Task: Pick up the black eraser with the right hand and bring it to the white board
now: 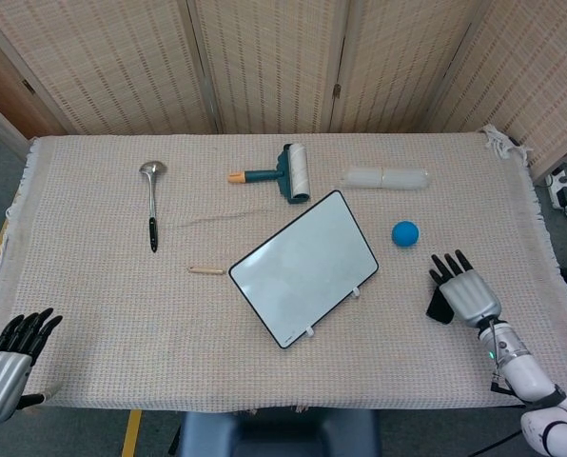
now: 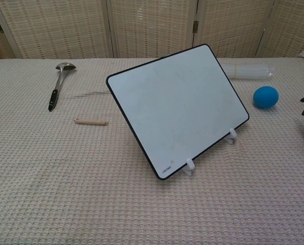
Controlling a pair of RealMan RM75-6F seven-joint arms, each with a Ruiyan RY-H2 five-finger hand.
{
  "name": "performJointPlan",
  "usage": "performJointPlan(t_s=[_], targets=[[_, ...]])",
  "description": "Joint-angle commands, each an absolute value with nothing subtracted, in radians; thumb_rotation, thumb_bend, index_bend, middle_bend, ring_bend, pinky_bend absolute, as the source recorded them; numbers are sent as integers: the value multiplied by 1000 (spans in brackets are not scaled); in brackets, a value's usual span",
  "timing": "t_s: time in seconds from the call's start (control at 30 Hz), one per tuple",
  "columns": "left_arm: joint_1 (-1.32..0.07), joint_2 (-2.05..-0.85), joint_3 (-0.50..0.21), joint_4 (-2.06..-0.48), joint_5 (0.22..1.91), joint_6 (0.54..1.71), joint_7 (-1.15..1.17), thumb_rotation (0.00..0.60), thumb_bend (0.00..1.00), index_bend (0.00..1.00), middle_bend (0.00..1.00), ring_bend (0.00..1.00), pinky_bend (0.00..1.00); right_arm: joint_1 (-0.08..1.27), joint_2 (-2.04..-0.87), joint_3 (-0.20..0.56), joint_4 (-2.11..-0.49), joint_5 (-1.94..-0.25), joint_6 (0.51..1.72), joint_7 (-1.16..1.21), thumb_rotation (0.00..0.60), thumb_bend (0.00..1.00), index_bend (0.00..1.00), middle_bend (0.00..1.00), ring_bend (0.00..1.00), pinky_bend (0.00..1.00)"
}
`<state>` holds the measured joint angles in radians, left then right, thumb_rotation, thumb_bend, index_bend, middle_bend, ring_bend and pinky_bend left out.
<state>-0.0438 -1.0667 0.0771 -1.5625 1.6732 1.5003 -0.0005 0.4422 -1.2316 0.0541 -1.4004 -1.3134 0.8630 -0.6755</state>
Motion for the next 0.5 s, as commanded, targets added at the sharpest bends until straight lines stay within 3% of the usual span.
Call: performJointPlan(t_s=[0.03,0.5], targets=[[-44,-1065,77,-1561,1671,1501,-5,600,178,0,63,28,38,455,-1244,43,-1397,-1286,844,-696,600,308,169,0,0,0],[-47,-1069,76,-1563,1661,1494,9,600,179,0,63,27,38,470,-1246,-7,-1380,-1255,837,-699,600,309,174,0,0,0]])
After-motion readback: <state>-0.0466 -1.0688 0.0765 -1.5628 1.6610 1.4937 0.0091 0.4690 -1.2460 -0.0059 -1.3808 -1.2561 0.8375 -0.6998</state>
